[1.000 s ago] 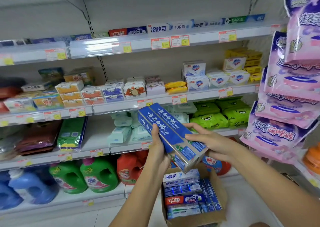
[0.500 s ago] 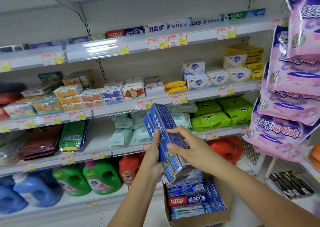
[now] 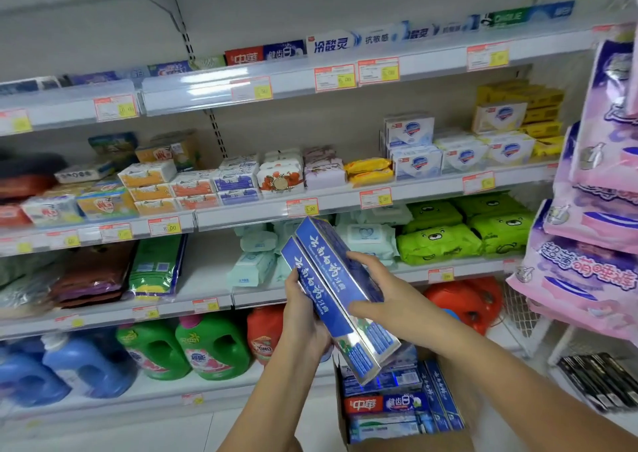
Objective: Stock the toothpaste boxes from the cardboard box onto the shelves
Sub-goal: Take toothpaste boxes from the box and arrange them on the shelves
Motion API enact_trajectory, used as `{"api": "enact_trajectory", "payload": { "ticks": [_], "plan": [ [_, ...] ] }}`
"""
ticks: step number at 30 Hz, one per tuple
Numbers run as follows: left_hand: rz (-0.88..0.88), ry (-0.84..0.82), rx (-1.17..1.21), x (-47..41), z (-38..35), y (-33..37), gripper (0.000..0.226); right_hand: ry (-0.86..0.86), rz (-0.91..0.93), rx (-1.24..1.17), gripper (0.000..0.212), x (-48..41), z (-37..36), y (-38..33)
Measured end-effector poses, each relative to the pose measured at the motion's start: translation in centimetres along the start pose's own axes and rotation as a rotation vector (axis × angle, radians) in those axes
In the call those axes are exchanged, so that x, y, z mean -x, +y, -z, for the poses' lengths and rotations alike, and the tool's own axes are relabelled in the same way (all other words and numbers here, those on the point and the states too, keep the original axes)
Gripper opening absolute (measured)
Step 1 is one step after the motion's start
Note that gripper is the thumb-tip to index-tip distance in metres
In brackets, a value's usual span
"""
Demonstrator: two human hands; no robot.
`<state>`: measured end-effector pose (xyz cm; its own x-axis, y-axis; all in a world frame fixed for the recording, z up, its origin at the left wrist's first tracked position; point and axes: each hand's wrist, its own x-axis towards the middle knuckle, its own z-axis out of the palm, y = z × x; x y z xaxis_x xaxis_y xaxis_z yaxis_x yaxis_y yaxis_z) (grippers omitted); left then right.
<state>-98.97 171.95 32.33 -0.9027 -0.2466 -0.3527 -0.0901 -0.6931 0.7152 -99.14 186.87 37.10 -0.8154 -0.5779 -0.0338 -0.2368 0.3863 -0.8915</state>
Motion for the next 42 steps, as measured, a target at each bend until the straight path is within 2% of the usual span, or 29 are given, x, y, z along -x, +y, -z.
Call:
{"api": "enact_trajectory", "payload": {
  "ticks": [5,9,14,15,18,19,21,24,26,29,36,40,42],
  "plan": [
    [0.02,0.046,0.024,-3.0,1.1,0.9,0.045,-0.09,-0.089,0.187,0.095,-4.8,0.3,0.3],
    [0.022,0.084,-0.054,-5.7,2.3,3.3,0.037,-0.208,-0.213,0.141,0.085,-10.5,0.2,0.4],
    [-0.01,0.311,-0.033,-6.5,4.2,8.5,0.04,-0.365,-0.346,-0.049,0.049,-16.1,-0.6,-2.3],
    [-0.018,0.357,-0.022,-6.3,4.6,9.6,0.043,-0.394,-0.364,-0.064,0.048,-16.9,-0.8,-3.3],
    [-0.035,0.443,0.025,-5.1,4.8,13.1,0.039,-0.483,-0.395,-0.085,0.069,-18.5,-1.3,-7.2],
    [-0.037,0.448,0.046,-4.4,4.7,14.4,0.041,-0.518,-0.393,-0.068,0.065,-18.9,-1.4,-8.5],
    [-0.062,0.47,0.082,-2.9,4.3,16.8,0.046,-0.592,-0.375,-0.007,0.056,-19.5,-1.3,-11.9],
    [-0.126,0.529,0.147,-0.3,4.0,20.1,0.055,-0.686,-0.334,0.054,0.061,-20.7,-1.2,-16.5],
    [-0.16,0.549,0.187,1.3,3.9,22.6,0.041,-0.745,-0.305,0.076,0.055,-21.2,-1.6,-19.7],
    [-0.239,0.515,0.246,3.7,3.5,26.6,0.028,-0.828,-0.205,0.174,0.061,-22.5,-2.9,-23.6],
    [-0.408,0.478,0.248,6.3,3.7,34.1,0.03,-0.865,0.072,0.335,0.071,-25.0,-6.6,-31.1],
    [-0.48,0.461,0.23,7.2,4.4,38.4,0.043,-0.833,0.213,0.456,0.067,-26.3,-9.0,-36.0],
    [-0.512,0.452,0.245,7.4,5.2,40.5,0.042,-0.829,0.289,0.456,0.06,-26.7,-10.4,-38.1]
  ]
}}
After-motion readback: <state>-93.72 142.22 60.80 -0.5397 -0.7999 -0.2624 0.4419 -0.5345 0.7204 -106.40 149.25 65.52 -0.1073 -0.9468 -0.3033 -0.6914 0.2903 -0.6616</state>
